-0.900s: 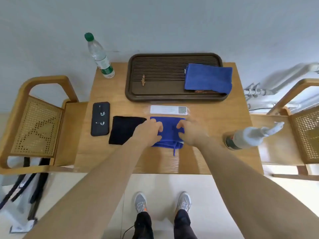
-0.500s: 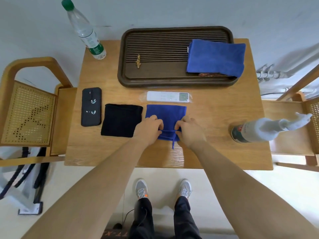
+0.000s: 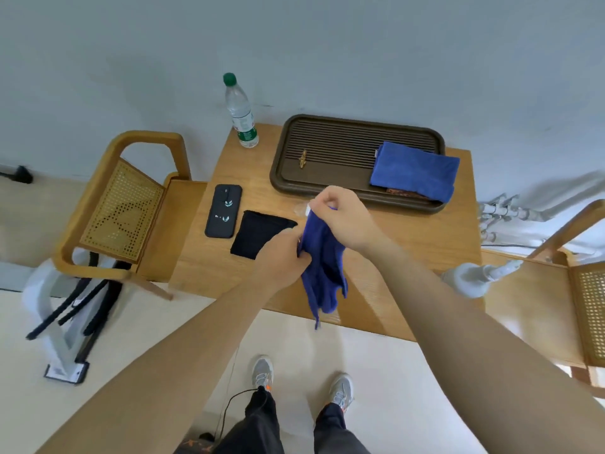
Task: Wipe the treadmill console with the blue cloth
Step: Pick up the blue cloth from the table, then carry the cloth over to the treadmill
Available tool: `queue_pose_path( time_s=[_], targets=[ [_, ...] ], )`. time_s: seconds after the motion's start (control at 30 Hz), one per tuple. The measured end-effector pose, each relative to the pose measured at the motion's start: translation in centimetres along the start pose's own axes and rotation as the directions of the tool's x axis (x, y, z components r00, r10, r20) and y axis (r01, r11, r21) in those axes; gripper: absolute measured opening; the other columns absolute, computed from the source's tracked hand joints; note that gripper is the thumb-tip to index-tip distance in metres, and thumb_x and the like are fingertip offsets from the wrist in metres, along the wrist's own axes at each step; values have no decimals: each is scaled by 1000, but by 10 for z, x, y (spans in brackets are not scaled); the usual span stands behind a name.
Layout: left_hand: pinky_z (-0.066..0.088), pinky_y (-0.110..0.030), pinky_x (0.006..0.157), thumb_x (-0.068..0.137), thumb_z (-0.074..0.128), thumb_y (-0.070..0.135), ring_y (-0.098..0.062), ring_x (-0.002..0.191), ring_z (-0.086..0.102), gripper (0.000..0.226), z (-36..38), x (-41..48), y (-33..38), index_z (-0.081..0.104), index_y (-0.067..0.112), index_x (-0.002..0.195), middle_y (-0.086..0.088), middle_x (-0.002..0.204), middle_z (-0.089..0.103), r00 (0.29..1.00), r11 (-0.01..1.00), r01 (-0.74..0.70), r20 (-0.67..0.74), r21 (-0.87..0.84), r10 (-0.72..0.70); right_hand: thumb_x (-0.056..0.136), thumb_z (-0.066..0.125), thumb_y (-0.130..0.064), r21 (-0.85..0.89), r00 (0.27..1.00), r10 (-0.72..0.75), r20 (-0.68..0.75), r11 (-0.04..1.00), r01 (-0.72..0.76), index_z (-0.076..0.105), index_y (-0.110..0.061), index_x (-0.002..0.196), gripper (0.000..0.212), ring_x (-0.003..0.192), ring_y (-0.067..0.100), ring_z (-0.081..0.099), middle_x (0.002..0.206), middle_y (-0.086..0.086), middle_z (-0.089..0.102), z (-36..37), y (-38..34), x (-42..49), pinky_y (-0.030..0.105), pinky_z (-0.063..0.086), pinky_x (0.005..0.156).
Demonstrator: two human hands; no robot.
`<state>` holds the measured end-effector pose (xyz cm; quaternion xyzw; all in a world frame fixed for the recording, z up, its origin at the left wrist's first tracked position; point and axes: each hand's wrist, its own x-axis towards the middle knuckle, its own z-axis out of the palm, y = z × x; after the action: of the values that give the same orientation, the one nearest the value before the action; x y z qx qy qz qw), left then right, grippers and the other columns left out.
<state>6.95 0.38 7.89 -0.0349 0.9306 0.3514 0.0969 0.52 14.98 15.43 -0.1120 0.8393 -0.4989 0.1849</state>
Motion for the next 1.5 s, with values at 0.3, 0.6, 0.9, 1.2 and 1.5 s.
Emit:
queue_pose_path(
  time_s=[0.3,0.6,0.9,1.2,1.5],
  targets=[
    [26,-28,51,80,45,3,-12,49,36,28,-95,-92,-96,37,18,58,7,47,39,909,885,338,-134,-321,-396,101,58,-27,179,959,-155,235,977,114,70,-10,85,26,81,14,63,85,2,67,62,-139,18,31,47,80],
    [29,-33,60,84,39,1,-24,67,42,27,-238,-206,-257,57,13,67,-3,66,48,618,699,417,-383,-582,-687,92,66,-47,-152,863,-73,501,974,170,66,-14,89,34,78,15,60,84,0,63,228,-227,49,25,40,66],
    [33,-35,68,90,47,16,-21,71,46,22,-327,-338,-362,57,5,74,-3,72,54,328,553,353,-453,-755,-829,84,74,-28,-407,507,11,862,611,679,55,-4,64,37,56,18,39,57,3,41,466,-290,66,33,29,57],
    [33,-34,65,97,48,30,-20,66,43,33,-356,-472,-458,49,9,72,-4,69,48,-75,341,376,-395,-862,-915,93,55,-26,-121,188,-28,982,670,733,60,-12,67,30,63,17,51,64,-1,56,711,-366,28,30,39,59],
    [35,-31,58,94,49,25,-19,65,46,26,-355,-603,-485,53,9,74,-2,69,52,-535,57,163,-137,-985,-834,90,51,-31,144,-227,78,971,564,813,52,-15,73,23,65,20,44,71,3,49,914,-425,-82,34,35,65]
  ],
)
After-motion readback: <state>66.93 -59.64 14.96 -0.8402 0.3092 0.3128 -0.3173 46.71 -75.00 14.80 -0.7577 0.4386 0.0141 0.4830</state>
